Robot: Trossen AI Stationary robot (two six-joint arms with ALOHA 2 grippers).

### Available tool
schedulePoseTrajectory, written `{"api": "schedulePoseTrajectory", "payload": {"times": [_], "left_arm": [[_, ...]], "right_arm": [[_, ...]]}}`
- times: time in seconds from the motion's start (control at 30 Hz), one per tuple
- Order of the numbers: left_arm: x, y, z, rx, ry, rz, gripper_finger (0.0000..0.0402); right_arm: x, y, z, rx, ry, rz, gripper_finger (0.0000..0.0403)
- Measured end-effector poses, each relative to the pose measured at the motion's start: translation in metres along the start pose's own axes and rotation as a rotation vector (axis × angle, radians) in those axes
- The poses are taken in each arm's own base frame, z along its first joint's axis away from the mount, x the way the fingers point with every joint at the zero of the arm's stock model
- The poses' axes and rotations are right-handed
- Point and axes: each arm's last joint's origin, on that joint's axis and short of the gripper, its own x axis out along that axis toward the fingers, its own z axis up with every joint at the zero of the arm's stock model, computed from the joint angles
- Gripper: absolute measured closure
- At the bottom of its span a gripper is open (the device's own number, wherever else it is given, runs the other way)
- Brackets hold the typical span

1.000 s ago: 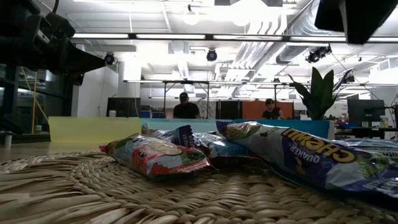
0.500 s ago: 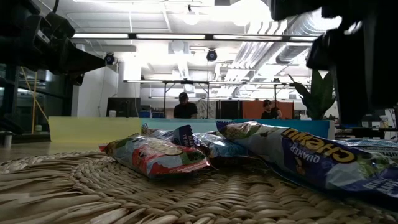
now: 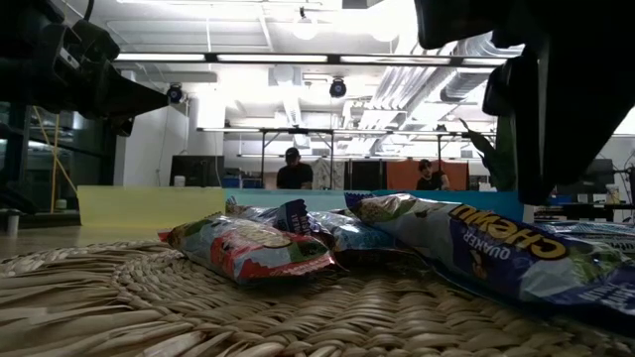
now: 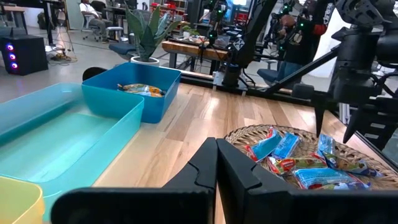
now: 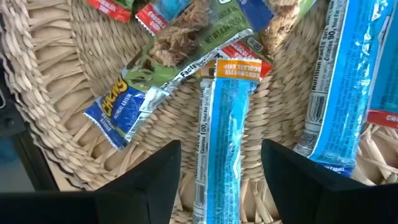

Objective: Pick and place Granola Bars by type
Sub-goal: Put the orange granola bar into the blue bin

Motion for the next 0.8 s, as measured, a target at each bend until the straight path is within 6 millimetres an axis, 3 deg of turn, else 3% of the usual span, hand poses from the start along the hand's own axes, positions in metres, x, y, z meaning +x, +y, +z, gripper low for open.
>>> {"api": "schedulePoseTrajectory", "payload": {"times": [0.43,0.8], "left_arm": [[0.000,0.000,0.000,0.000,0.000,0.000,0.0401],[0.000,0.000,0.000,0.000,0.000,0.000,0.0401]], "right_arm": [[0.002,0.002,0.002,-0.033,-0.032,0.012,0.0196],[0.025,0.006,0.001,-0.043,0.000,0.018,0.0196]]}}
